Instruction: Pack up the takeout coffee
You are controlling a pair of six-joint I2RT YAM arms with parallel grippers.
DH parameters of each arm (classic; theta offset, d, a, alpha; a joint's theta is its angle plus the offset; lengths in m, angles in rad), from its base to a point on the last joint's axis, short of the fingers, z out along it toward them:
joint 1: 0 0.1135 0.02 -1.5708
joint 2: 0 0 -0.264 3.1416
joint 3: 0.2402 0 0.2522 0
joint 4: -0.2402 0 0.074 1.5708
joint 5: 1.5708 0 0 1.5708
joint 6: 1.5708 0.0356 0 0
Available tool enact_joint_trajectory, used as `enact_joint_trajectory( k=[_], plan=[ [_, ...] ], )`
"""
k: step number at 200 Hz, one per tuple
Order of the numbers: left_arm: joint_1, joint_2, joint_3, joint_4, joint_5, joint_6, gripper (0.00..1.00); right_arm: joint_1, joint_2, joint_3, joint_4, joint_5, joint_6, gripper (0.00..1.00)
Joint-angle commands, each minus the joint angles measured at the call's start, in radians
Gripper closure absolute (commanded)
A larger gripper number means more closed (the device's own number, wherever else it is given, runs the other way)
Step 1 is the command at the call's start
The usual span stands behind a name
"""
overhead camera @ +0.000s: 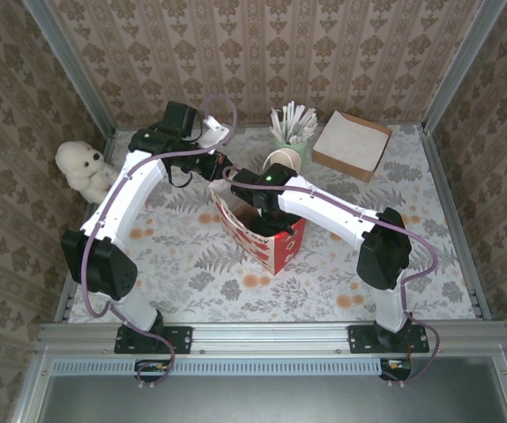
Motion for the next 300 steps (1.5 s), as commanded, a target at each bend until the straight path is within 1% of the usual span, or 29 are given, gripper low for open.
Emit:
enact_joint_trajectory(
  k=[1, 29, 138, 300],
  plan=[
    [-0.001, 0.001, 0.007, -0.004, 0.006, 0.015, 1.0, -0.011, -0.001, -0.021, -0.033, 0.003, 0.028, 0.39],
    [-0.002, 0.002, 0.007, -0.004, 0.008, 0.014, 1.0, -0.01, -0.01, -0.026, -0.009, -0.03, 0.021, 0.39],
    [-0.002, 0.003, 0.009, -0.002, 0.01, 0.015, 1.0, -0.007, -0.045, -0.014, 0.01, -0.035, 0.017, 0.39],
    [-0.003, 0.006, 0.006, -0.004, 0.009, 0.015, 1.0, -0.006, -0.034, -0.028, 0.051, -0.061, 0.0, 0.39]
  ],
)
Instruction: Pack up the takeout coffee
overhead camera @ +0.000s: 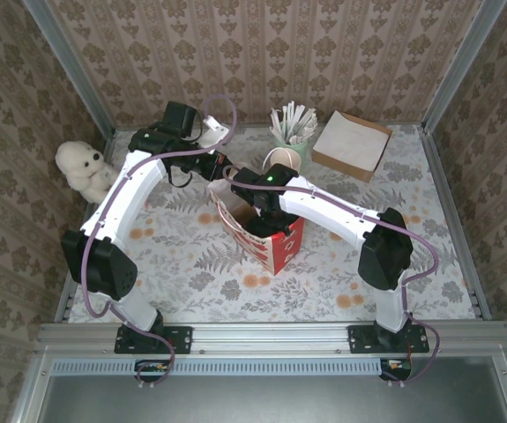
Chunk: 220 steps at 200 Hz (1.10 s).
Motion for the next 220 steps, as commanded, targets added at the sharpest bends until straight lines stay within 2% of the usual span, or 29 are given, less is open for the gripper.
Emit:
enact_joint_trajectory(
  k=[1, 220],
  plan=[
    [-0.004, 0.006, 0.007, -0.004, 0.01, 0.015, 1.0, -0.003, -0.023, -0.012, 0.005, -0.018, 0.001, 0.39],
    [-0.007, 0.008, 0.008, -0.007, 0.005, 0.016, 1.0, -0.004, -0.026, -0.036, 0.029, -0.04, -0.001, 0.39]
  ],
)
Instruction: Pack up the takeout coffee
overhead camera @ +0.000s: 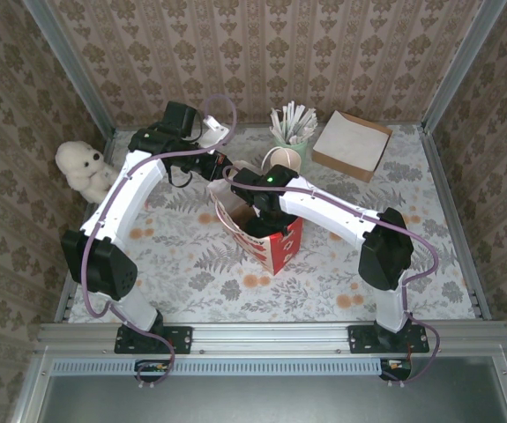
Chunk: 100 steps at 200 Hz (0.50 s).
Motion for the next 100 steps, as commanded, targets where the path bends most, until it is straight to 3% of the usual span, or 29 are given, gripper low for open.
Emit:
enact_joint_trajectory(
  k=[1, 100],
  plan=[
    [-0.007, 0.008, 0.008, -0.007, 0.006, 0.016, 1.0, -0.004, -0.023, -0.02, -0.003, -0.009, 0.0, 0.39],
    [-0.007, 0.016, 0.014, -0.007, 0.009, 0.017, 1.0, -0.004, -0.024, -0.021, 0.008, -0.013, -0.005, 0.4]
  ],
)
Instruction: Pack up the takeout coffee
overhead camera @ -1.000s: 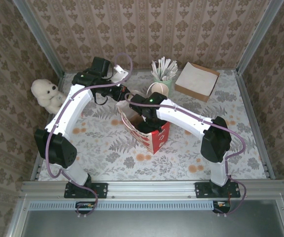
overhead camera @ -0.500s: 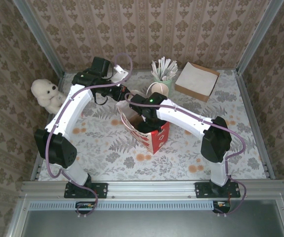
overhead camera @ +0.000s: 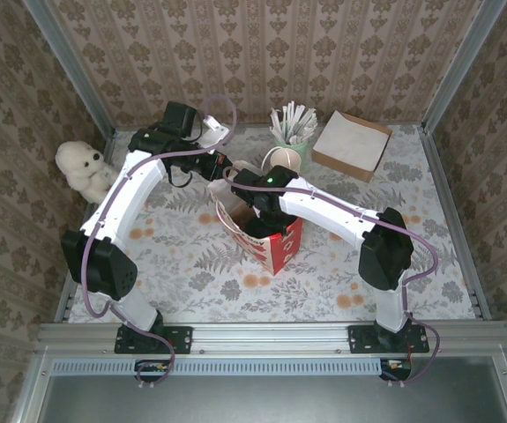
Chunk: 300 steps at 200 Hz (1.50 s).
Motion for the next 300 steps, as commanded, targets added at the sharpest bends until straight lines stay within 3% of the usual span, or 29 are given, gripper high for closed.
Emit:
enact_joint_trajectory(
  k=[1, 185, 300],
  plan=[
    [-0.007, 0.015, 0.014, -0.007, 0.008, 0.016, 1.0, -0.002, -0.024, -0.009, -0.001, -0.009, -0.002, 0.4],
    [-0.007, 0.027, 0.029, -0.032, 0.001, 0.028, 1.0, -0.022, 0.007, 0.047, -0.11, 0.001, 0.071, 0.4],
    [-0.007, 0.036, 0.034, -0.03, 0.016, 0.029, 1.0, -0.028, 0.018, 0.037, -0.081, 0.0, 0.058, 0.4]
  ],
)
